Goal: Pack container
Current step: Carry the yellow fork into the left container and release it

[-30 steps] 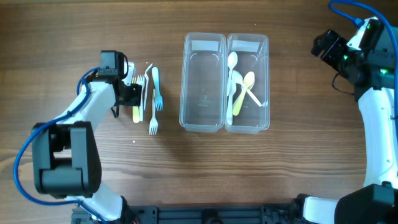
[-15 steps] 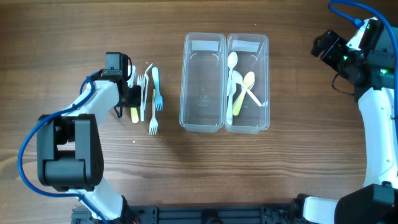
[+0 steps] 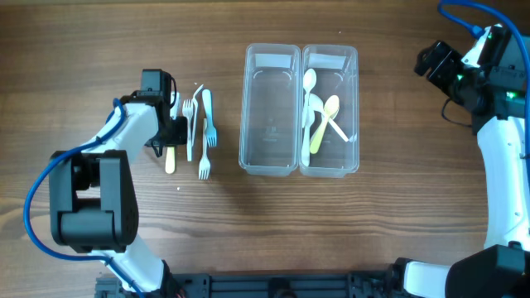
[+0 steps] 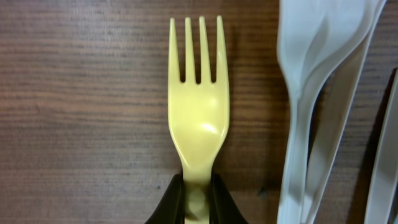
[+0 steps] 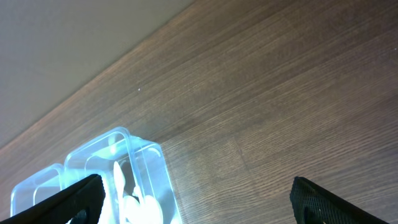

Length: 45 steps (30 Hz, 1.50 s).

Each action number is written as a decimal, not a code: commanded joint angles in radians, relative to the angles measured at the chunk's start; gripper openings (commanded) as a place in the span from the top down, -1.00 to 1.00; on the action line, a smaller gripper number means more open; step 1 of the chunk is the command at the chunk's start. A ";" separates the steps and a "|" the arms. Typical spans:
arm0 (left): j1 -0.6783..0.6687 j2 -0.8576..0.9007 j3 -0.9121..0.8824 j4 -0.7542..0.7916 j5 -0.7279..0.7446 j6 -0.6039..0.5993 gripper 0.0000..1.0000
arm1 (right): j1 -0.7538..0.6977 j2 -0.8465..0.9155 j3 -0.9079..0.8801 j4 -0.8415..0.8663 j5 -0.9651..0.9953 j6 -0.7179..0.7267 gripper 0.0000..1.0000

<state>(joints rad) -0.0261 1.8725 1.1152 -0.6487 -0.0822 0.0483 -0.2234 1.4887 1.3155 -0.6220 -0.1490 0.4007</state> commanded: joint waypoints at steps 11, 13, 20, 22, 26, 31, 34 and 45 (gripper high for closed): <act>-0.166 -0.143 0.414 -0.316 0.108 -0.039 0.92 | 0.000 0.011 0.001 0.001 -0.007 0.020 -0.90; -0.266 -0.169 0.425 -0.276 0.122 -0.070 0.92 | 0.000 0.011 0.001 0.001 -0.007 0.019 -0.91; -0.485 -0.129 0.424 -0.128 0.115 -0.192 0.92 | 0.000 0.011 0.001 0.000 -0.005 0.018 -0.99; -0.513 -0.073 0.424 -0.109 0.116 -0.195 0.92 | 0.000 0.011 0.001 0.000 -0.005 0.019 -0.99; -0.532 0.026 0.424 -0.106 0.116 -0.195 0.92 | 0.000 0.011 0.001 0.000 -0.005 0.019 -0.99; -0.533 0.104 0.424 -0.076 0.152 -0.195 0.09 | 0.000 0.011 0.001 0.000 -0.005 0.018 -1.00; -0.533 0.089 0.433 -0.073 0.153 -0.195 -0.07 | 0.000 0.011 0.001 0.000 -0.005 0.021 -0.99; -0.465 -0.056 0.500 -0.312 -0.090 -0.195 -0.24 | 0.000 0.011 0.001 0.000 -0.005 0.021 -0.99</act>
<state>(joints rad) -0.5476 1.8446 1.6016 -0.8833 -0.0277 -0.1444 -0.2234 1.4887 1.3155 -0.6243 -0.1490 0.4080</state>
